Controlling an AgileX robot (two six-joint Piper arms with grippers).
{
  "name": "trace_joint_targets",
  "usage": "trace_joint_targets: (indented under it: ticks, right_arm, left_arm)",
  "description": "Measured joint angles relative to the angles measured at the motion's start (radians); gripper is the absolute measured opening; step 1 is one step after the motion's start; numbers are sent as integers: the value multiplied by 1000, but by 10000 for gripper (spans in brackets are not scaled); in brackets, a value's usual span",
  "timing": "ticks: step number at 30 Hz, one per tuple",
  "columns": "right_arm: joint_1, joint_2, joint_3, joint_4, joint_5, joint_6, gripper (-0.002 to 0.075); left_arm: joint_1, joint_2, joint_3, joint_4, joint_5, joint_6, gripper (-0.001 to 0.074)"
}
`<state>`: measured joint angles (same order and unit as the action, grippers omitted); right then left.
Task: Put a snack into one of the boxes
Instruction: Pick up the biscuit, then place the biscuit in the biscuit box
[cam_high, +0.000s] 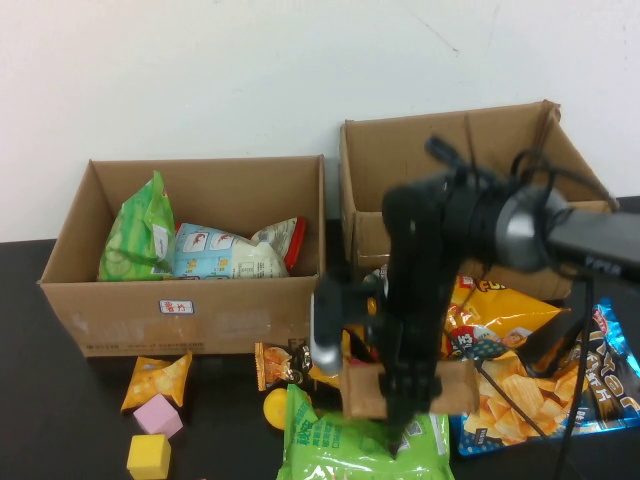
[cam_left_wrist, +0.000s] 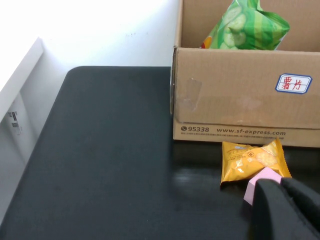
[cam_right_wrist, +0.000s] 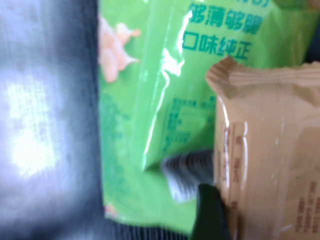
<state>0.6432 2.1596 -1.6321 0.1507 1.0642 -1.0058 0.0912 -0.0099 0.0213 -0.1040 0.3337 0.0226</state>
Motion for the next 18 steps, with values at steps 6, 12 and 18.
trace_joint_targets:
  ticks: [6, 12, 18]
  right_arm:
    - [0, -94, -170, -43, 91, 77, 454]
    - [-23, -124, -358, -233, 7, 176, 454]
    - [-119, -122, -402, -310, -318, 311, 454]
  left_arm:
    - [0, 0, 0, 0, 0, 0, -3]
    - [0, 0, 0, 0, 0, 0, -3]
    - [0, 0, 0, -1, 1, 0, -3]
